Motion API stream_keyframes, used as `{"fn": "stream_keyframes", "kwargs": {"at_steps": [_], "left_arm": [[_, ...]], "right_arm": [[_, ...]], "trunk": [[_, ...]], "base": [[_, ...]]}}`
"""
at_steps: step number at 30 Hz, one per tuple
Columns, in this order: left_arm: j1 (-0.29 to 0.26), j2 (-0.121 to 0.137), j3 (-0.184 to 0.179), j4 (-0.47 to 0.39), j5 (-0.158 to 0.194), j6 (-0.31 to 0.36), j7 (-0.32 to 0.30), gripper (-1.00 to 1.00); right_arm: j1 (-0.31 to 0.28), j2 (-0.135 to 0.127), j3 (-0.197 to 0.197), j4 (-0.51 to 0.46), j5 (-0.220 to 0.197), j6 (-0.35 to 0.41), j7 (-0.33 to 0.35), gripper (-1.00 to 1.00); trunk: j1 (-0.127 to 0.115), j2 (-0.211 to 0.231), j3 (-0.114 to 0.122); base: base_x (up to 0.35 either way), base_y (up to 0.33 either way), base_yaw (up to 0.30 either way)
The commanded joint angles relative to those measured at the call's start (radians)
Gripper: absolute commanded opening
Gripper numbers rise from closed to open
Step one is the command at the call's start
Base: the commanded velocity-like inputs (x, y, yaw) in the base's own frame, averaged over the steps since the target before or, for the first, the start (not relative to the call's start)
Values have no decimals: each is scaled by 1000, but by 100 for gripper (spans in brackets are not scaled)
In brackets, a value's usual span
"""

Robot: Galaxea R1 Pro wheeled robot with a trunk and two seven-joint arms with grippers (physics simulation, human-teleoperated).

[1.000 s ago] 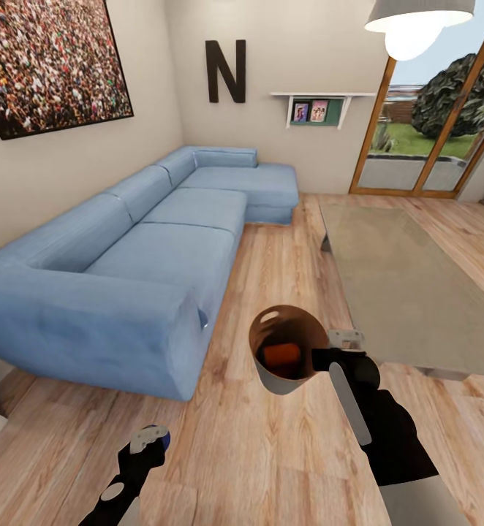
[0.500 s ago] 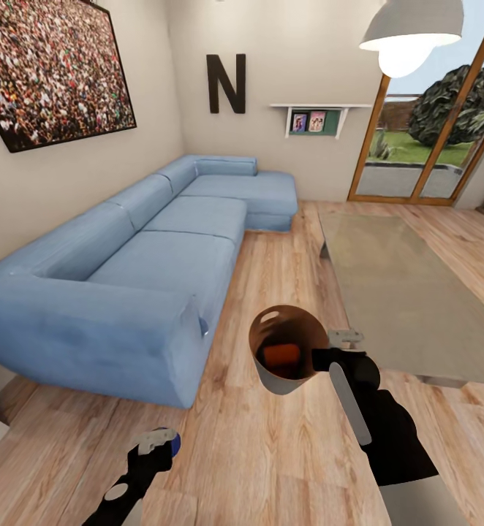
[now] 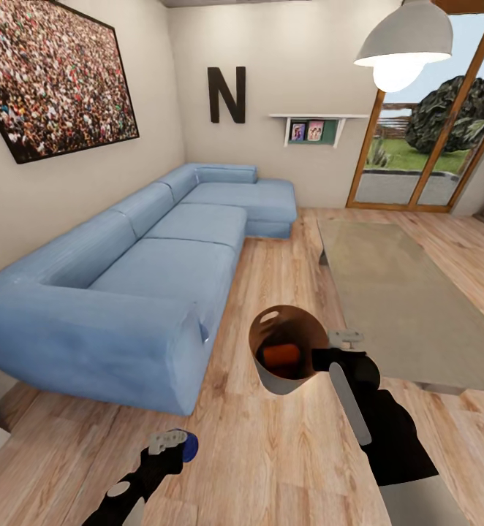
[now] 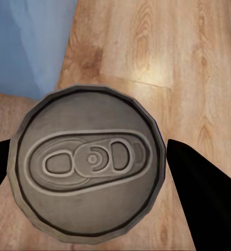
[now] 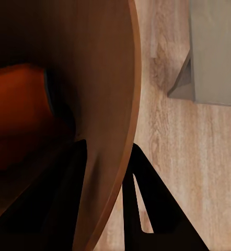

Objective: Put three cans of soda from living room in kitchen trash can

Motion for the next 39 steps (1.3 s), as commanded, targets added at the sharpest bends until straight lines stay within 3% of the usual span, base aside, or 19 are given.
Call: {"fn": "stream_keyframes", "kwargs": {"at_steps": [1,6,32,39], "left_arm": [[0,0,0,-7,-1,12,-3,-100],[0,0,0,-30,-1,31,-8,-100],[0,0,0,-41,-1,38,-9,-100],[0,0,-3,-43,-1,38,-9,-100]], "right_arm": [[0,0,0,-1,0,-2,2,-100],[0,0,0,-1,0,-2,2,-100],[0,0,0,-1,0,-2,2,-100],[0,0,0,-1,0,-2,2,-100]], "trunk": [[0,0,2],[0,0,9],[-100,182,132],[-100,182,140]], "base": [[0,0,0],[0,0,0],[0,0,0],[0,0,0]]}}
